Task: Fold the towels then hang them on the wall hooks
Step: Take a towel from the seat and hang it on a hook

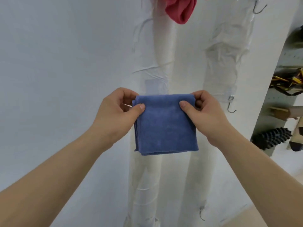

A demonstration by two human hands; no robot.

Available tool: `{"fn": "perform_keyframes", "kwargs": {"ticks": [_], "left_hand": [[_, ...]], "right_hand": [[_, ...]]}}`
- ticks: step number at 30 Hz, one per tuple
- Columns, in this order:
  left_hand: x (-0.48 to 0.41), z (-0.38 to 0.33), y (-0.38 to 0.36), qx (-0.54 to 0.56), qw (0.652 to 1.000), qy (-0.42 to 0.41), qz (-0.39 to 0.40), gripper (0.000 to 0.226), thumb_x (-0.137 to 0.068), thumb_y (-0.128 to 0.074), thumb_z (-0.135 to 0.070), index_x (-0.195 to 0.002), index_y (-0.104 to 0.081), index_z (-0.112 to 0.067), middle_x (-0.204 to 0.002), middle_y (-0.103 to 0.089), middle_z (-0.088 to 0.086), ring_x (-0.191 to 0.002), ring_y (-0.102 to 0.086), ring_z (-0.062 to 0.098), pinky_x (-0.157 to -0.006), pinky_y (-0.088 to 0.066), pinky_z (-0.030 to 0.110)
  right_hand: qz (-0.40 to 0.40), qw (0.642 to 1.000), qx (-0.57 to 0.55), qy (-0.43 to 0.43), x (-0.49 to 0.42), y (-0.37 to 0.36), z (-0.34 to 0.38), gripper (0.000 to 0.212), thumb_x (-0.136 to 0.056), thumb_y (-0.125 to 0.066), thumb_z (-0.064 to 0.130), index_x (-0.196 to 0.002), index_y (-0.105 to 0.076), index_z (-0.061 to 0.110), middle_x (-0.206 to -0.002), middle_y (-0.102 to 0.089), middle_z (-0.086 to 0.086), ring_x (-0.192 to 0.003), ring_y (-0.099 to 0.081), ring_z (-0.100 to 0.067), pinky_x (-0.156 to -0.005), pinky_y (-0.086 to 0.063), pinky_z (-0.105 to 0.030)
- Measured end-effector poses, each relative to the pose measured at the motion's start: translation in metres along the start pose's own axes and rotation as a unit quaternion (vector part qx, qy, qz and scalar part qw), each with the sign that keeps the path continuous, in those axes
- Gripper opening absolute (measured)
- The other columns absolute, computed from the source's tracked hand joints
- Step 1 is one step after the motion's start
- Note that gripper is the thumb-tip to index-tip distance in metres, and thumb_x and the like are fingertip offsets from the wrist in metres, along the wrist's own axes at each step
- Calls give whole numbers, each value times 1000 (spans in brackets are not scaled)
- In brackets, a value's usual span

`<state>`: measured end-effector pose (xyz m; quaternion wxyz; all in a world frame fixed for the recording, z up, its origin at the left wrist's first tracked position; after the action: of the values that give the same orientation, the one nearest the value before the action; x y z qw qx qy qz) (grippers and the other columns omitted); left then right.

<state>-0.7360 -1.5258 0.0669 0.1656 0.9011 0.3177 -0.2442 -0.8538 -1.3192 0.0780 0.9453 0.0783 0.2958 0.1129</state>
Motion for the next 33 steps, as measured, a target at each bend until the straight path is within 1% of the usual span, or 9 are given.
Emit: {"fn": "perform_keyframes", "kwargs": {"ticks": [4,9,13,15,18,23,25,28,33], "left_hand": [[8,22,-14,-25,999,21,-5,16,-89,-75,-14,-99,-66,-22,-91,-75,1,-78,-71,24,-68,-58,23],[21,37,-19,5,999,41,7,17,-88,-77,-13,-98,-66,-20,-79,-70,-4,-65,-60,8,-60,-53,15],[14,25,-14,-133,987,-92,-4,35,-80,-79,-10,-106,-64,-29,-104,-67,-10,-90,-64,5,-79,-54,23],[10,12,-13,-253,936,-244,29,42,-79,-75,-4,-113,-70,-28,-118,-64,-10,-105,-61,14,-88,-52,29],[13,2,-15,-335,861,-374,78,34,-86,-66,2,-110,-78,-18,-118,-75,-5,-102,-68,23,-85,-57,37],[17,-9,-11,-240,937,-217,130,29,-92,-57,-35,-114,-75,-35,-107,-76,-20,-100,-71,3,-90,-58,36],[21,-7,-13,-243,937,-212,139,33,-87,-66,-48,-117,-71,-36,-109,-74,-21,-100,-69,2,-91,-59,34],[25,10,-18,-229,940,-221,127,40,-82,-81,-36,-120,-68,-33,-114,-68,-17,-104,-67,5,-91,-59,33],[29,32,-32,-264,925,-270,39,30,-79,-77,-34,-106,-68,-24,-105,-65,-12,-92,-61,16,-76,-55,41]], "right_hand": [[84,989,-18,-121,-5,-17,-35,21,-95,-72,28,-102,-64,10,-75,-69,3,-64,-63,-8,-58,-51,-22],[162,961,-43,-220,4,-17,-46,32,-89,-79,36,-103,-66,11,-84,-67,-7,-73,-62,-21,-68,-53,-34],[40,996,80,23,1,-7,-24,36,-81,-83,24,-112,-65,28,-104,-67,5,-85,-64,-11,-72,-52,-21],[89,978,137,131,0,-4,-11,30,-85,-75,15,-109,-71,33,-108,-68,10,-94,-65,-7,-78,-51,-19],[205,951,202,113,-1,-1,-2,28,-96,-63,19,-117,-73,35,-113,-71,18,-100,-67,-4,-88,-53,-21],[284,939,179,72,0,5,1,55,-89,-73,49,-139,-52,49,-116,-70,15,-103,-71,-4,-96,-58,-34],[280,937,190,90,0,1,0,54,-85,-78,47,-134,-56,47,-114,-71,13,-102,-71,-6,-94,-60,-37],[258,940,193,115,3,-7,-5,46,-82,-83,40,-122,-62,43,-110,-71,14,-99,-70,-8,-89,-61,-36],[160,961,165,153,20,-19,-26,42,-86,-78,29,-123,-61,41,-111,-70,22,-98,-68,-5,-88,-58,-30]]}}
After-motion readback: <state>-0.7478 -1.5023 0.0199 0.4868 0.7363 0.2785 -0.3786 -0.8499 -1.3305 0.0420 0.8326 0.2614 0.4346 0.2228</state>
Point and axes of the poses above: each hand's wrist, its own x-axis away from the middle knuckle, its own y-axis out of the back of the hand, z = x × y, the point moved 2 cm from there along -x, towards the middle knuckle
